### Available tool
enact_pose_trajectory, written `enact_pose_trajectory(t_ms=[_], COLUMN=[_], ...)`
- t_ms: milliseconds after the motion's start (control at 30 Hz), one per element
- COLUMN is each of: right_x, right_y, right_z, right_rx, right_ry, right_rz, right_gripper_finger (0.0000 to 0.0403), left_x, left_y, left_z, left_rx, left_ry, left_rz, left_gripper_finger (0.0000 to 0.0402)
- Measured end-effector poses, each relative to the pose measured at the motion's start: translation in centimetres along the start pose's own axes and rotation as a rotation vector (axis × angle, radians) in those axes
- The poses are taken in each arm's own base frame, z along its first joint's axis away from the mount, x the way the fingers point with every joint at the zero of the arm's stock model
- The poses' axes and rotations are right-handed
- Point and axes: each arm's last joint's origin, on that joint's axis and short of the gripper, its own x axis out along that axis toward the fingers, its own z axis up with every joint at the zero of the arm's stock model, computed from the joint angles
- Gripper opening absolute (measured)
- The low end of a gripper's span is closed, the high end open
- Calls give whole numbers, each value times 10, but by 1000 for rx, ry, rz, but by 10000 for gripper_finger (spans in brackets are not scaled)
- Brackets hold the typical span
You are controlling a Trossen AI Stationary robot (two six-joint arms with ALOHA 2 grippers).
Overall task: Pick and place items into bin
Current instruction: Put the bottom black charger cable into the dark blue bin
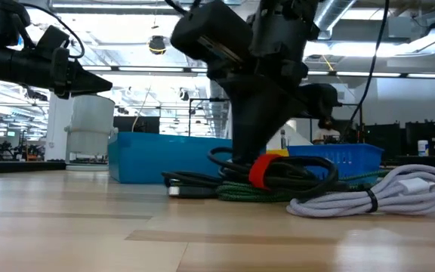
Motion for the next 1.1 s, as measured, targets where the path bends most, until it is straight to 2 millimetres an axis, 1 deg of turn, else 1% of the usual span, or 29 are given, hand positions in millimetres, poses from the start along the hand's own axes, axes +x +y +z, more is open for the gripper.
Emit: enact_pose_trajectory(t_ms=[67, 133, 200, 300, 367, 467, 633, 700, 767, 867, 967, 1100], right_x=[-12, -24, -40, -59, -68, -87, -109, -115, -117, -119, -120, -116], right_y=[3, 10, 13, 20, 20, 21, 6, -2, -10, -21, -30, -36], right_z=[3, 9, 15, 30, 40, 64, 106, 122, 136, 154, 164, 168], right_rx=[-11, -18, -41, -65, -99, -138, -179, -174, -178, -160, -151, -133], right_ry=[-33, -86, -134, -228, -278, -419, -639, -714, -751, -774, -757, -723], right_rz=[5, 36, 42, 75, 44, 30, -123, -173, -205, -198, -184, -162], right_gripper_finger=[6, 7, 5, 3, 4, 3, 4, 6, 8, 11, 18, 36], left_x=[0, 0, 0, 0, 0, 0, 0, 1, 0, 0, 0, 0], left_y=[0, 0, 0, 0, 0, 0, 0, 0, 0, 0, 0, 0], left_z=[0, 0, 0, 0, 0, -1, -1, -1, -1, -1, -1, -1], left_rx=[0, 0, 0, 0, 0, 1, 1, 1, 1, 1, 1, 1], left_ry=[0, 0, 1, 1, 3, 7, 9, 10, 10, 10, 10, 10], left_rz=[0, 0, -1, -1, -3, -3, -3, -3, -3, -3, -3, -3], left_gripper_finger=[119, 119, 119, 119, 119, 119, 119, 119, 119, 119, 119, 119])
